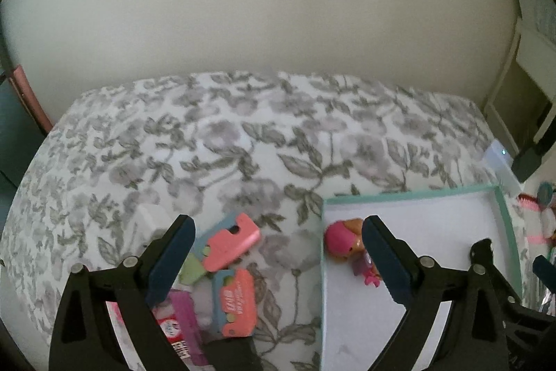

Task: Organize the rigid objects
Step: 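Withdraw both tools from the tray back toward the pile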

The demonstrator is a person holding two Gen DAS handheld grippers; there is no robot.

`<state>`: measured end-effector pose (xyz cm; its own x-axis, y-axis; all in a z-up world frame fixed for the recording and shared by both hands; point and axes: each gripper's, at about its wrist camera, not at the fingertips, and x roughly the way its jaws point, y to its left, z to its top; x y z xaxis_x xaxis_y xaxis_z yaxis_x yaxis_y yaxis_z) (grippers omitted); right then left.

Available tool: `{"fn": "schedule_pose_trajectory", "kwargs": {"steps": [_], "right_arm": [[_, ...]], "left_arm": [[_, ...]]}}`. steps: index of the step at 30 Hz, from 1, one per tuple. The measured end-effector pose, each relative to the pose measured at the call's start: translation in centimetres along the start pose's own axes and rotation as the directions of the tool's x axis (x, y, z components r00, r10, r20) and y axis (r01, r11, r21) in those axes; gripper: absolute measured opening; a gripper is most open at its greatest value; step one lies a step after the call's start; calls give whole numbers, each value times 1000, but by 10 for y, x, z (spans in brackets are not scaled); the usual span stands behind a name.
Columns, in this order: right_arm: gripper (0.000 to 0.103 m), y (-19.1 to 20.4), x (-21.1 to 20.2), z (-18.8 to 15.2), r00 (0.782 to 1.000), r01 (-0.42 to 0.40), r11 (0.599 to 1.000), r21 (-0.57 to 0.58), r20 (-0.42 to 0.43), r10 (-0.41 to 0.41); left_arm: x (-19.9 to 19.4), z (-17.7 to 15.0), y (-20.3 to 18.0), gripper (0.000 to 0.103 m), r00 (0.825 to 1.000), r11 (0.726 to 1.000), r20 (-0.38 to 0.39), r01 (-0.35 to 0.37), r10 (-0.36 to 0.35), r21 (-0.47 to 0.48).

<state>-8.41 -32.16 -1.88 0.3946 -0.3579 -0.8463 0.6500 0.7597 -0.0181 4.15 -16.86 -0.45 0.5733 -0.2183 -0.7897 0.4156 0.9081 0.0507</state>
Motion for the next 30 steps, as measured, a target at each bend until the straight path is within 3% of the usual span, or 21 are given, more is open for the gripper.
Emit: {"fn": "schedule_pose_trajectory", "kwargs": {"steps": [7, 15, 23, 30], "right_arm": [[103, 22, -23, 2, 997, -70, 997, -41, 36, 71], [103, 71, -53, -1, 974, -205, 970, -130, 75, 216], [103, 117, -73, -13, 951, -275, 930, -242, 70, 300], [103, 154, -62, -35, 940, -332, 892, -308, -26, 341]], "left_arm": [[-30, 4, 36, 97, 999, 996, 39, -11, 14, -84], [-62, -3, 76, 97, 987, 987, 67, -143, 148, -78], [-68, -20, 135, 97, 980, 966, -19, -200, 200, -166], [-48, -44, 168, 97, 978, 952, -138, -185, 155, -245]]}}
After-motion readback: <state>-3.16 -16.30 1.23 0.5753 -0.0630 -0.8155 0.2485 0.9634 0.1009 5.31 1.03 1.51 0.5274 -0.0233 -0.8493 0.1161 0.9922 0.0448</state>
